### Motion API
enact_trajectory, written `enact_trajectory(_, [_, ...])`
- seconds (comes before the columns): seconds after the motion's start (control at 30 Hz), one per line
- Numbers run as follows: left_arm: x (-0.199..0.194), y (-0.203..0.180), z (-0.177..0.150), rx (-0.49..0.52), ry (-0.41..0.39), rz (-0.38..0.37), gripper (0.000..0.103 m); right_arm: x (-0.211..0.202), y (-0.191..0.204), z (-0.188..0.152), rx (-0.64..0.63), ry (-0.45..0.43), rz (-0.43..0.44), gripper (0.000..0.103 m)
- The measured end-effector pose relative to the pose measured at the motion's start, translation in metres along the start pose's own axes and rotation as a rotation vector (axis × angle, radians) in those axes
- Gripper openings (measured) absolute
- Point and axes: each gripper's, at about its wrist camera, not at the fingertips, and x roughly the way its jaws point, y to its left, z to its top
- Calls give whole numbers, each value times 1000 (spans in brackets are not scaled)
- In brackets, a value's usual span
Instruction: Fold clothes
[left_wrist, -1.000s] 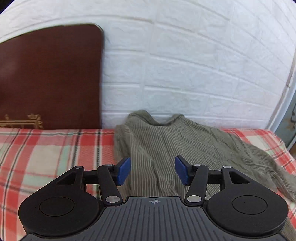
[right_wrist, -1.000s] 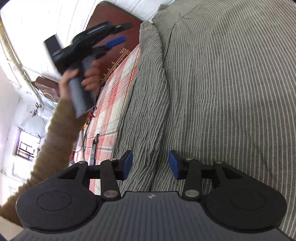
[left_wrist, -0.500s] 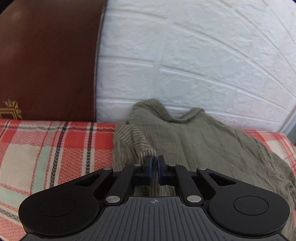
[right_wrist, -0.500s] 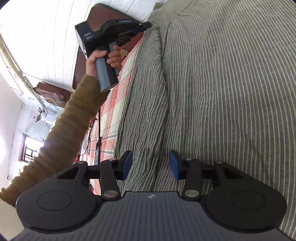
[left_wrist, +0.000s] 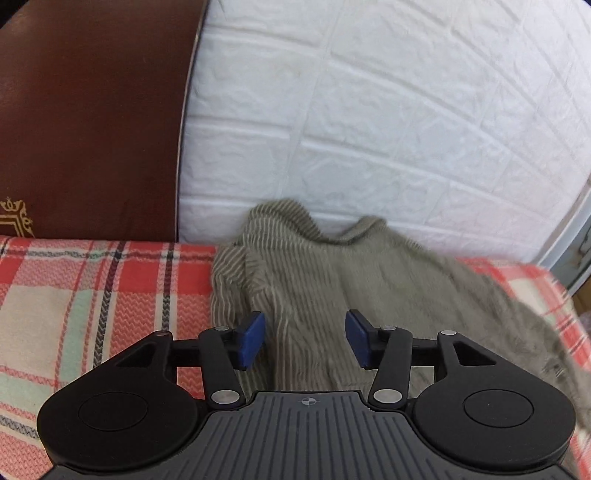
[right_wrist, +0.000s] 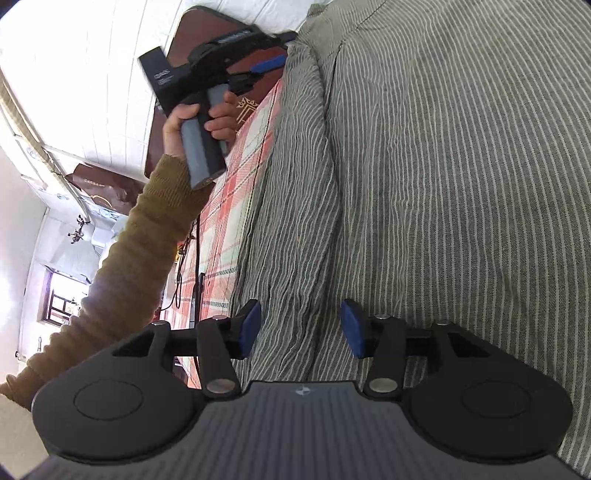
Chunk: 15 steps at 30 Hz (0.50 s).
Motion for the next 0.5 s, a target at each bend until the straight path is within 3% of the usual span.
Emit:
enact_trajectory(0.03, [5, 0, -3, 9, 18, 17, 56, 0, 0, 0, -1, -1, -2, 53])
enact_trajectory(0.07, [11, 0, -6, 14, 38, 31, 15, 0, 0, 0, -2, -2, -3, 53])
enact_trajectory(0.1, [16, 2, -8, 10, 50, 29, 1, 0, 0, 0, -3, -4, -5, 51])
enact_trajectory(0.17, [17, 4, -9, -17, 26, -7, 0, 0, 2, -1, -21, 3, -26, 38])
enact_trajectory(0.2, [16, 5, -8, -28, 5, -21, 0, 1, 2, -2, -26, 12, -30, 17])
enact_trajectory(0.23, [17, 6, -8, -33, -9, -19, 0, 2, 2, -4, -28, 21, -33, 4])
enact_trajectory(0.37, [28, 9, -12, -26, -20, 38, 0, 10, -2, -10, -8, 39, -38, 3])
enact_trajectory(0.43, [25, 7, -10, -19, -19, 54, 6, 9, 2, -11, -28, 36, -49, 3])
enact_trajectory(0.47, [22, 4, -8, -13, -17, 63, 26, 9, 4, -11, -36, 35, -54, 3])
enact_trajectory(0.5, [18, 2, -6, -7, -15, 72, 37, 8, 6, -12, -45, 35, -59, 5])
